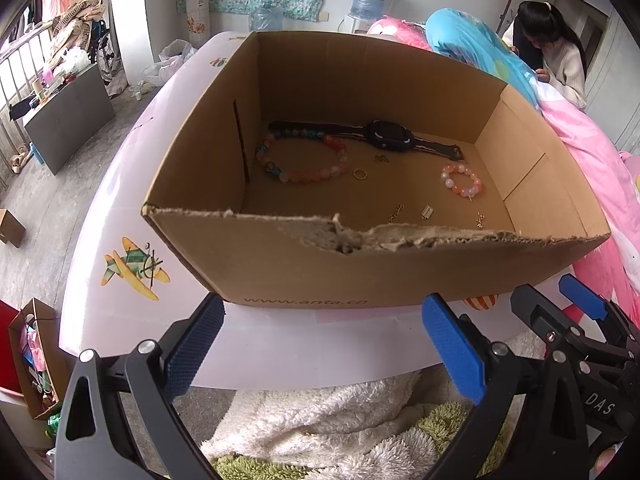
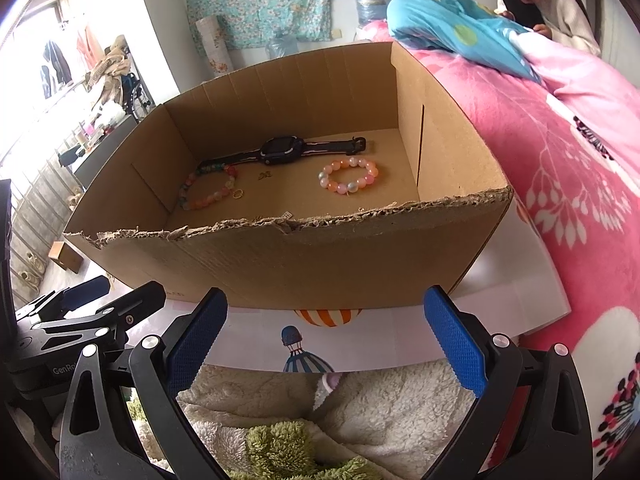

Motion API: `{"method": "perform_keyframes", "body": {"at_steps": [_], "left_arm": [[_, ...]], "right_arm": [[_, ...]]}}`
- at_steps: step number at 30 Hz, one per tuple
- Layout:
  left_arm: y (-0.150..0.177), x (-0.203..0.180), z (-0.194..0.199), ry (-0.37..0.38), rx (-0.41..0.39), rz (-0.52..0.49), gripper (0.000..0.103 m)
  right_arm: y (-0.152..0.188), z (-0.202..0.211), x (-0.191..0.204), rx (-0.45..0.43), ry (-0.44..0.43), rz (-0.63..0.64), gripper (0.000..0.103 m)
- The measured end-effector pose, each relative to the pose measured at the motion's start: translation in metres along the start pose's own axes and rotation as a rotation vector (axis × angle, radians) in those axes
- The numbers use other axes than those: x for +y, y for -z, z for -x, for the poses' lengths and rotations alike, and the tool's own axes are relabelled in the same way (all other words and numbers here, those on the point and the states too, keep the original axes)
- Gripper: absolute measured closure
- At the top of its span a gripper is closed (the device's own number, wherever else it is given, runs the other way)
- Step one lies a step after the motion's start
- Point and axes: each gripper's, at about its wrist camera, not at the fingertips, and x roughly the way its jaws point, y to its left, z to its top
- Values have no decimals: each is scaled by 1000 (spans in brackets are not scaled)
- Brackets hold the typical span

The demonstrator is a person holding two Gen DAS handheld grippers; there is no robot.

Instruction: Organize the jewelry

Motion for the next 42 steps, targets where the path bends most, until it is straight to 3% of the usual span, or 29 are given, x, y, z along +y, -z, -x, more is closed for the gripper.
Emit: {"method": "perform_keyframes", "body": {"at_steps": [42], "left_arm": [[2,-3,-8,-29,28,-21,6]], "right_arm": [[-1,-3,1,-3,22,34,8]]}}
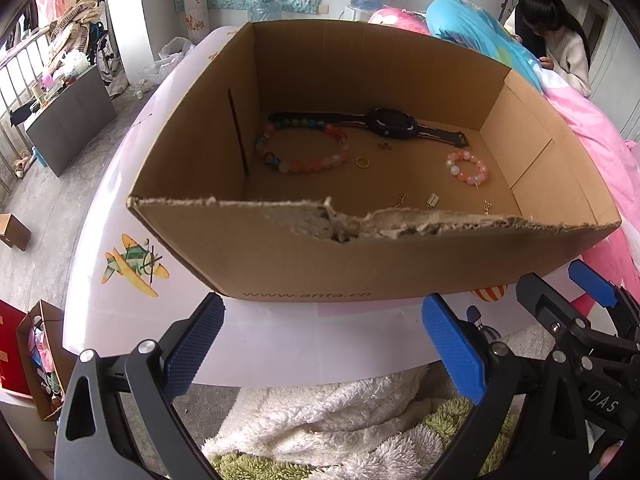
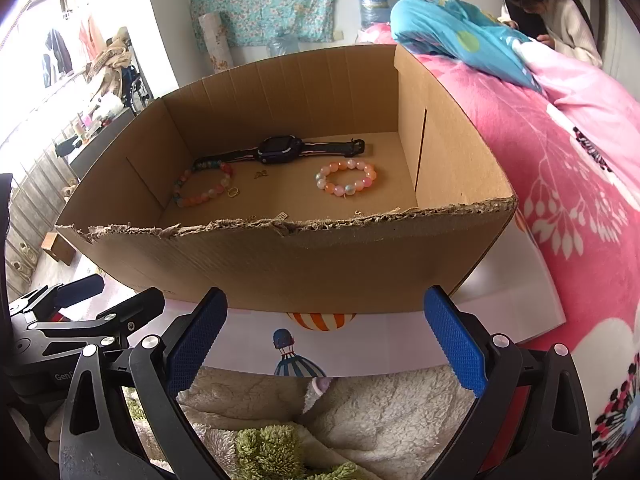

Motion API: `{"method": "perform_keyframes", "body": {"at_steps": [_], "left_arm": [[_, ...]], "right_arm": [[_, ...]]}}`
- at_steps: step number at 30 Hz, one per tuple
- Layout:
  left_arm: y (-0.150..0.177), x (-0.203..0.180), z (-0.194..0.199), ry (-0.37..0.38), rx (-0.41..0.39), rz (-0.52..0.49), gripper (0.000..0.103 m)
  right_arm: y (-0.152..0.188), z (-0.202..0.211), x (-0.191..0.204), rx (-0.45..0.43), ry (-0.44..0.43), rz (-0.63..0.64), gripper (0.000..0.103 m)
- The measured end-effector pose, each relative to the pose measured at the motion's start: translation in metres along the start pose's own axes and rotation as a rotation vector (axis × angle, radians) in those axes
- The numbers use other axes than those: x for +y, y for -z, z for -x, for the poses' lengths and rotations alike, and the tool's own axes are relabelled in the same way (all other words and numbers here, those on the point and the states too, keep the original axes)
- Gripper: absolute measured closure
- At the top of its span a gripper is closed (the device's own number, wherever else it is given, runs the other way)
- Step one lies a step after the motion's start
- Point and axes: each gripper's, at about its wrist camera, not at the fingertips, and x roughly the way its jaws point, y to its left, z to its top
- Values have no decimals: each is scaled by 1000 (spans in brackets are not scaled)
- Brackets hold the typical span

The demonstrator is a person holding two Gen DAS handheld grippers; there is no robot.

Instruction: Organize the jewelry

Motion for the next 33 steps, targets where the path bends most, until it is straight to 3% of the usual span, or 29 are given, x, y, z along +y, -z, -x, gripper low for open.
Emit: {"method": "perform_keyframes", "body": {"at_steps": [33], "left_arm": [[0,0,-3,-6,11,1,6]], "right_arm": [[-1,-7,-3,21,-18,-12,8]]}}
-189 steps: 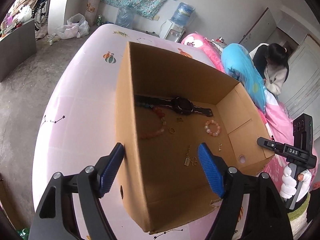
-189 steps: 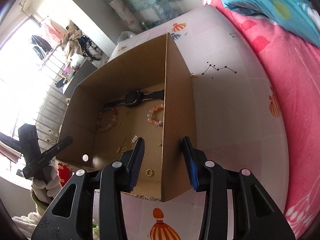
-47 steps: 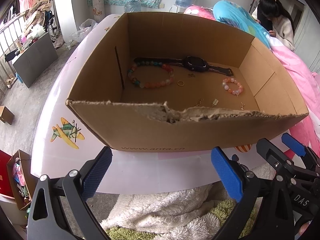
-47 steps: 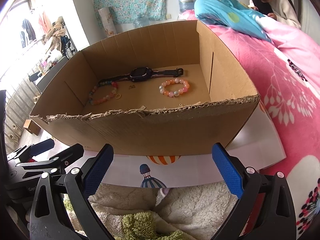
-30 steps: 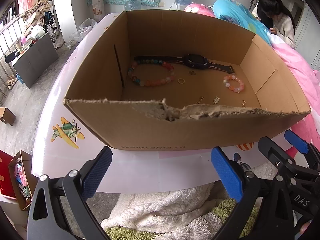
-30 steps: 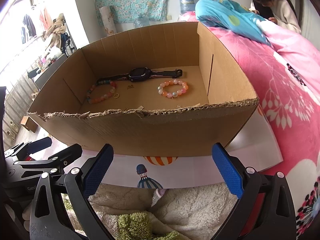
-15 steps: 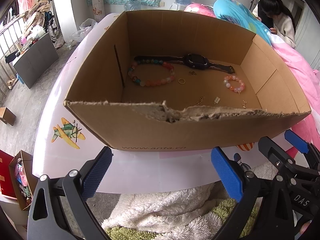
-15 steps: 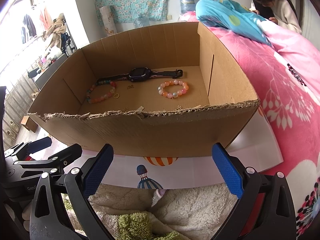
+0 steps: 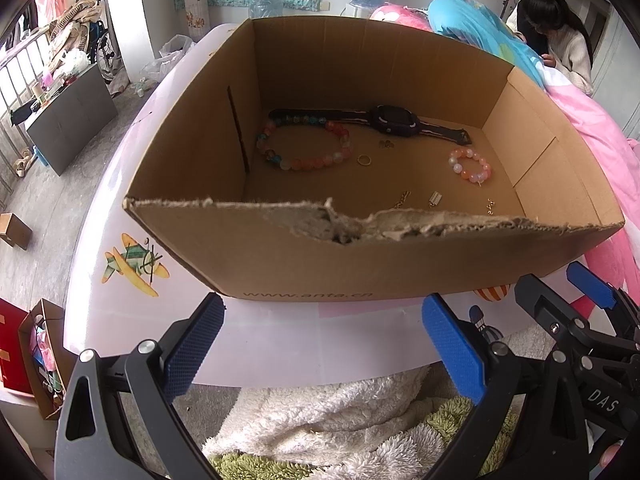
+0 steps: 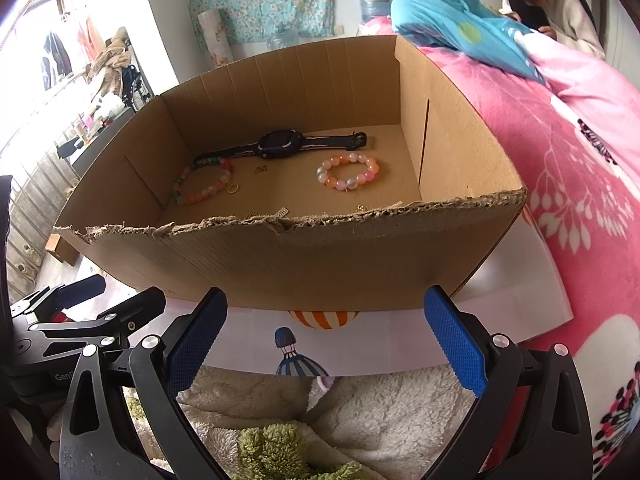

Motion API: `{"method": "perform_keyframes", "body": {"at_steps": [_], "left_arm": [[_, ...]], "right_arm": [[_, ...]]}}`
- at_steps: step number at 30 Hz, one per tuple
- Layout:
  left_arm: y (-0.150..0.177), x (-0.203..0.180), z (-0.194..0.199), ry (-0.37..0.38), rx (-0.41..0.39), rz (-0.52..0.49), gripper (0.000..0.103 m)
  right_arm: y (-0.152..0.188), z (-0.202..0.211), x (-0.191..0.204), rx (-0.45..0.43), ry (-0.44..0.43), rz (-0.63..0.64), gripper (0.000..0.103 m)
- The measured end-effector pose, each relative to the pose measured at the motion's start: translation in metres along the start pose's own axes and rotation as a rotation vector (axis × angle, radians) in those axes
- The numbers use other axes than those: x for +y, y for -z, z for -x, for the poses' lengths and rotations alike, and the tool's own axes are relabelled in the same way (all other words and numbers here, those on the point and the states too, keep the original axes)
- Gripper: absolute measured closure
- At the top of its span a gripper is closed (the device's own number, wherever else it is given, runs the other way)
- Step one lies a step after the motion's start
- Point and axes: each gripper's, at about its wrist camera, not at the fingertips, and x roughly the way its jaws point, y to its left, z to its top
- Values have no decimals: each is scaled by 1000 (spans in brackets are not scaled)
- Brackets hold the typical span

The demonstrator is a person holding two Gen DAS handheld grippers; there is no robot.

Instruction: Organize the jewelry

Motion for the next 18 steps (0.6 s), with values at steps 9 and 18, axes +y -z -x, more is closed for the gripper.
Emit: {"method": "perform_keyframes", "body": {"at_steps": [9,18], "left_arm": [[-1,-2,-4,-5,16,3,6],[-3,-1,-7,-11,26,5,6]], "right_arm": [[0,-5,-2,18,-10,-8,8],[-2,-9,-3,29,-18,-9,8]]}}
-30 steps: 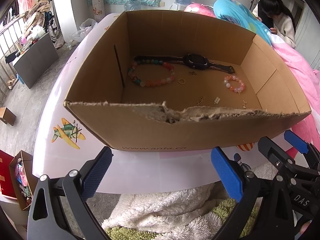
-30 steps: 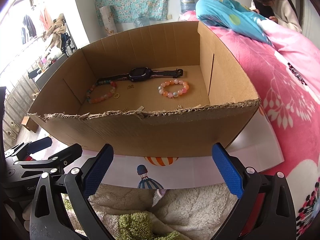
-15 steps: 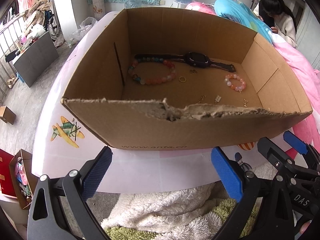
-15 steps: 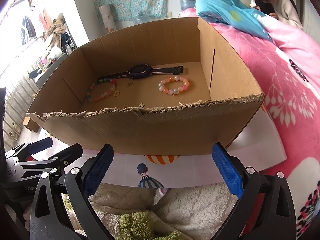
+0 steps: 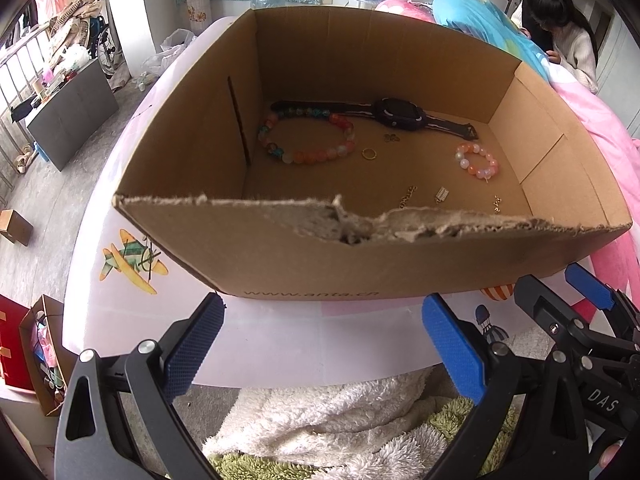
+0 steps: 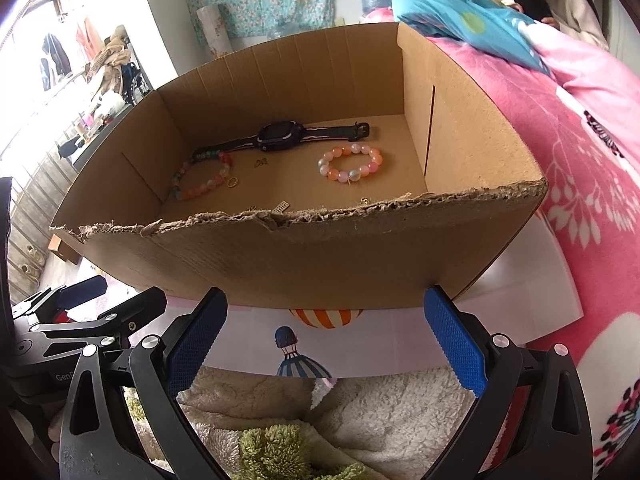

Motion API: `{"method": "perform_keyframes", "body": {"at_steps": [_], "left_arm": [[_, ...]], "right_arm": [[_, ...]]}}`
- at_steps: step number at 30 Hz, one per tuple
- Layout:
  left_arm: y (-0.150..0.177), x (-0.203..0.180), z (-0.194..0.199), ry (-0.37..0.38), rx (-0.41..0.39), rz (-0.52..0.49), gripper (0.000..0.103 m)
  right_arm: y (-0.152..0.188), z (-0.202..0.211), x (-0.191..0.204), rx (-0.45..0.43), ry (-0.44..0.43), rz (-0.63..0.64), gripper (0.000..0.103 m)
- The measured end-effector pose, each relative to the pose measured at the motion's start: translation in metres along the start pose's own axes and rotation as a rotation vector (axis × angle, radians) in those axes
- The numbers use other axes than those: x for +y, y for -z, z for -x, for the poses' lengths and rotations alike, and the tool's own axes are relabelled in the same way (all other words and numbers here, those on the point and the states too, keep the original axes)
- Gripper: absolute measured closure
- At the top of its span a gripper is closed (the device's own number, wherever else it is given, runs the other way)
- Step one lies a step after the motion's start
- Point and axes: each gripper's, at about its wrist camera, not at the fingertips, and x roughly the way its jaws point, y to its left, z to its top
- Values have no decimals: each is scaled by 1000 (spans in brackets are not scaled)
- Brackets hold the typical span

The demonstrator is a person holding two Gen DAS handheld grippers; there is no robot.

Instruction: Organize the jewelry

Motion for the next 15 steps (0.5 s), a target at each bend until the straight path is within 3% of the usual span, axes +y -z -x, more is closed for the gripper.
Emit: {"method": "perform_keyframes", "body": {"at_steps": [15], "left_arm": [[-5,-1,2,-3,7,-2,6]], "right_arm": [[-5,0,-4,7,-12,-23,8]]}}
